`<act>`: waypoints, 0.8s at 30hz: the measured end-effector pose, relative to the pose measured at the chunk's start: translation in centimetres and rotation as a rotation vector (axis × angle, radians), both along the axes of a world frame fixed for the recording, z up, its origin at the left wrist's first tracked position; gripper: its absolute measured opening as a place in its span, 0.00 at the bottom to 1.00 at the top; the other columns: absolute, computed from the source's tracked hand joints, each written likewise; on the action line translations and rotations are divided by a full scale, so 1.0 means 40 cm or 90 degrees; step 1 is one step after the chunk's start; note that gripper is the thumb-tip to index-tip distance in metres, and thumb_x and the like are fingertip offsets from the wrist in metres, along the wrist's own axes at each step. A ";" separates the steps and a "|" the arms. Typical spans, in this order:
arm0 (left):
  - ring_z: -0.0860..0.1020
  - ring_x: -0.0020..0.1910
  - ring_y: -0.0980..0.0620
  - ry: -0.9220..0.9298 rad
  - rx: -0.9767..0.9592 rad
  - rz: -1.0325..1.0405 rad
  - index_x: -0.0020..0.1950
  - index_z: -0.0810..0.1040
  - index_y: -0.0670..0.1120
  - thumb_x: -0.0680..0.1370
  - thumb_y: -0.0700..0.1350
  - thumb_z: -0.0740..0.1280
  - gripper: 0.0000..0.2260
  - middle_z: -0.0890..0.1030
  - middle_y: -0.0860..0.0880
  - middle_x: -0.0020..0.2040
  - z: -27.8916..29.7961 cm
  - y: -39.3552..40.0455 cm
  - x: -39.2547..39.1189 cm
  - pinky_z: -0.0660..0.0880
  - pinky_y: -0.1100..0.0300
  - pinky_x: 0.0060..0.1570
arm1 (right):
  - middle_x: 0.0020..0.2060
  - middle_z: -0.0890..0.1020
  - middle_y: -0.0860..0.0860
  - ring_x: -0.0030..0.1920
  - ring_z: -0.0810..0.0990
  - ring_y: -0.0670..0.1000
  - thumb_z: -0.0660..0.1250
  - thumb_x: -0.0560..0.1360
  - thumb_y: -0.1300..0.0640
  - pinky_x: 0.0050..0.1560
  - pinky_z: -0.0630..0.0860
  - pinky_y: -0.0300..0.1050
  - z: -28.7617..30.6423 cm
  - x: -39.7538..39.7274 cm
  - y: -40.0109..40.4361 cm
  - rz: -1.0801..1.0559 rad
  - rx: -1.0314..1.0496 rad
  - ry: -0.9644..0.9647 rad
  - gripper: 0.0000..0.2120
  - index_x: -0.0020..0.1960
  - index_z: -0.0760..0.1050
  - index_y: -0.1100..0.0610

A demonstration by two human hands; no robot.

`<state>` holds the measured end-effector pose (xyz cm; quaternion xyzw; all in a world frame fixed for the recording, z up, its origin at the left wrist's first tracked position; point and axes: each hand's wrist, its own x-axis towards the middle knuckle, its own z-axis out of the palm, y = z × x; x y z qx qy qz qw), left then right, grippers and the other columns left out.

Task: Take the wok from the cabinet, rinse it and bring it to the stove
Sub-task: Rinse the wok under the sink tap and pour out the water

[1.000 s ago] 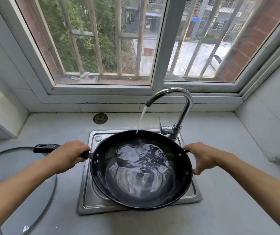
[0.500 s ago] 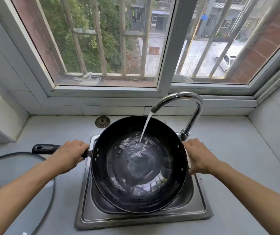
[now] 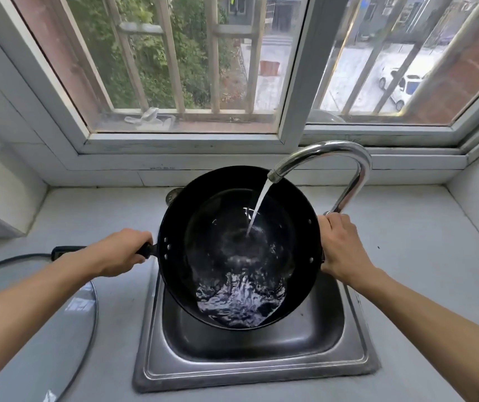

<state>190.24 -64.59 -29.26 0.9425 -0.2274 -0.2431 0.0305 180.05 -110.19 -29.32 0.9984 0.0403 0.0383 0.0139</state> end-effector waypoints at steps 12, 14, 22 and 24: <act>0.73 0.40 0.50 -0.139 -0.032 0.064 0.45 0.74 0.51 0.77 0.46 0.66 0.02 0.76 0.53 0.38 0.005 0.002 -0.042 0.69 0.55 0.38 | 0.45 0.69 0.51 0.46 0.66 0.53 0.79 0.63 0.61 0.47 0.72 0.50 0.010 -0.009 0.019 -0.014 0.174 0.016 0.20 0.48 0.70 0.58; 0.73 0.39 0.51 -0.155 -0.056 0.072 0.44 0.74 0.52 0.76 0.46 0.67 0.03 0.76 0.54 0.37 0.005 0.007 -0.053 0.69 0.55 0.38 | 0.44 0.70 0.51 0.45 0.68 0.53 0.74 0.68 0.65 0.45 0.70 0.46 0.019 -0.011 0.018 -0.023 0.179 -0.011 0.14 0.47 0.71 0.57; 0.71 0.37 0.49 -0.263 -0.113 0.021 0.47 0.76 0.47 0.71 0.43 0.74 0.09 0.70 0.52 0.42 -0.025 -0.002 -0.121 0.69 0.56 0.32 | 0.42 0.75 0.53 0.44 0.75 0.57 0.78 0.66 0.58 0.36 0.70 0.47 0.001 -0.062 -0.002 -0.074 0.110 0.009 0.14 0.43 0.73 0.58; 0.70 0.34 0.49 -0.287 -0.111 0.020 0.46 0.76 0.46 0.69 0.41 0.75 0.10 0.70 0.51 0.41 -0.031 -0.009 -0.136 0.69 0.55 0.28 | 0.40 0.74 0.53 0.43 0.74 0.57 0.78 0.65 0.61 0.36 0.73 0.49 -0.005 -0.073 -0.001 -0.084 0.137 -0.011 0.14 0.43 0.73 0.59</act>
